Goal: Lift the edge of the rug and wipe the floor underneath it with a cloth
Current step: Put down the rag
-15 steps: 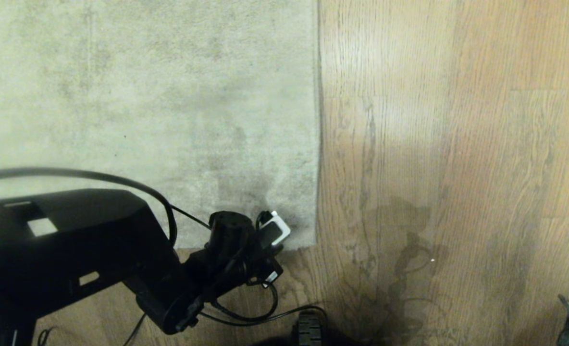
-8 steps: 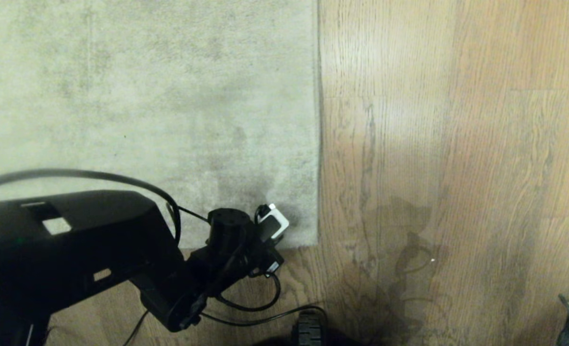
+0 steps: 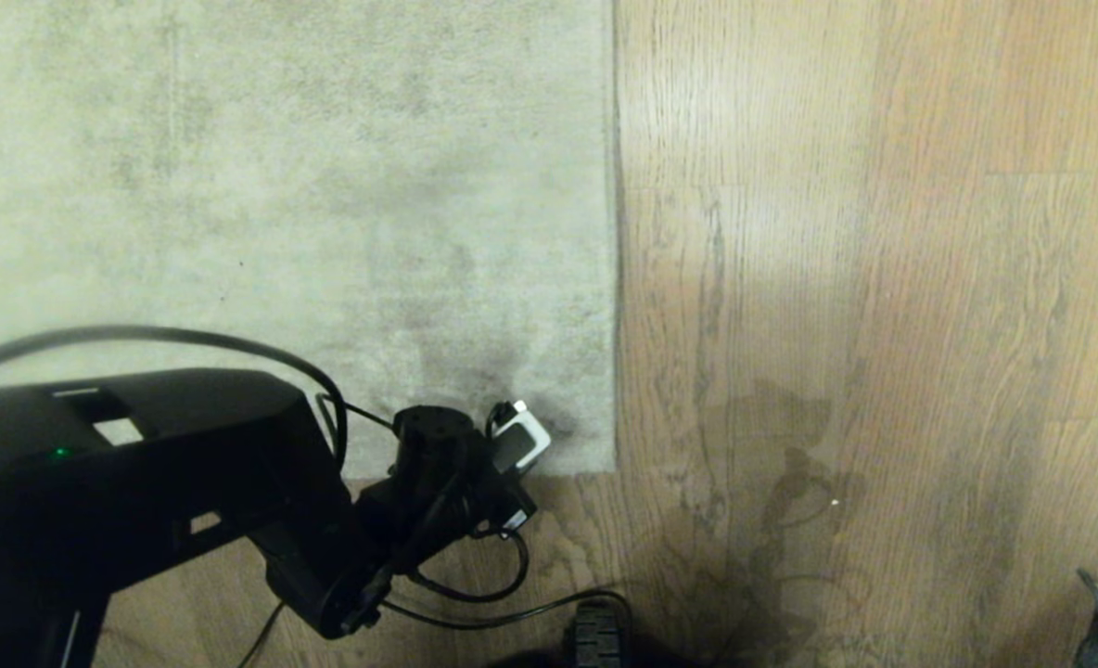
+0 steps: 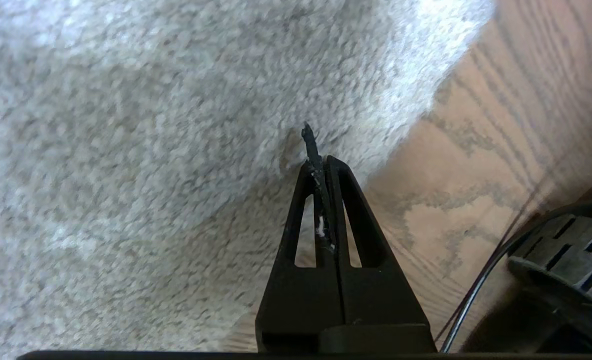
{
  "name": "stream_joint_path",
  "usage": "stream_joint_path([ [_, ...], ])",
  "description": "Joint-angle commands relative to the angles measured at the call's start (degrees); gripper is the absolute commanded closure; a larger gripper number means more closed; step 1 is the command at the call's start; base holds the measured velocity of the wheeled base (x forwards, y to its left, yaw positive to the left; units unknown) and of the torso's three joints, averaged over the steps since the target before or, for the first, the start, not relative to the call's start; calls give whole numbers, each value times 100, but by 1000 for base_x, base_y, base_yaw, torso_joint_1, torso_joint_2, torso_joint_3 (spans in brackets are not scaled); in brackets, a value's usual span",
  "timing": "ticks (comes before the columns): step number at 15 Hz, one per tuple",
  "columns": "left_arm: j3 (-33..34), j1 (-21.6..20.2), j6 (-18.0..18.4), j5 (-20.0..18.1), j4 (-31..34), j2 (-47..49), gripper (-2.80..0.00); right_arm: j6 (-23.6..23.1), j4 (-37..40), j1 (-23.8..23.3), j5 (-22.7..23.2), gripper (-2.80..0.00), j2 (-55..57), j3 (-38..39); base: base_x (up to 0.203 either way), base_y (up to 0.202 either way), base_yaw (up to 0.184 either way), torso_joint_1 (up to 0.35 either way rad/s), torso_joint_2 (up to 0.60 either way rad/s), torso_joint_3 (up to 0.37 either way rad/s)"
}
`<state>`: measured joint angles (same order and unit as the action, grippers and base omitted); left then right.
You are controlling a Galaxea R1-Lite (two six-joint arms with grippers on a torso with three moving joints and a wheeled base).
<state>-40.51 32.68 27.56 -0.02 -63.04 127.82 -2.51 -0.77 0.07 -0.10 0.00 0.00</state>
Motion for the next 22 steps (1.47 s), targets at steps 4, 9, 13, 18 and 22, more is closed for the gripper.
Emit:
stream_joint_path([
  [4, 262, -23, -11, 16, -7, -559, 0, -4, -2, 1, 1, 0, 9, 0, 0, 0, 0, 0, 0, 0],
  [9, 1147, -147, -73, 116, 825, -2920, 0, -4, -2, 1, 1, 0, 6, 0, 0, 0, 0, 0, 0, 0],
  [13, 1997, -806, -124, 244, 1941, -5526, 0, -4, -2, 1, -8, 0, 9, 0, 0, 0, 0, 0, 0, 0],
  [18, 3478, -2153, -526, 280, 2828, -8800, 0, -4, -2, 1, 1, 0, 9, 0, 0, 0, 0, 0, 0, 0],
  [22, 3907, -2895, -916, 238, 4879, -11115, 0, -4, -2, 1, 1, 0, 9, 0, 0, 0, 0, 0, 0, 0],
])
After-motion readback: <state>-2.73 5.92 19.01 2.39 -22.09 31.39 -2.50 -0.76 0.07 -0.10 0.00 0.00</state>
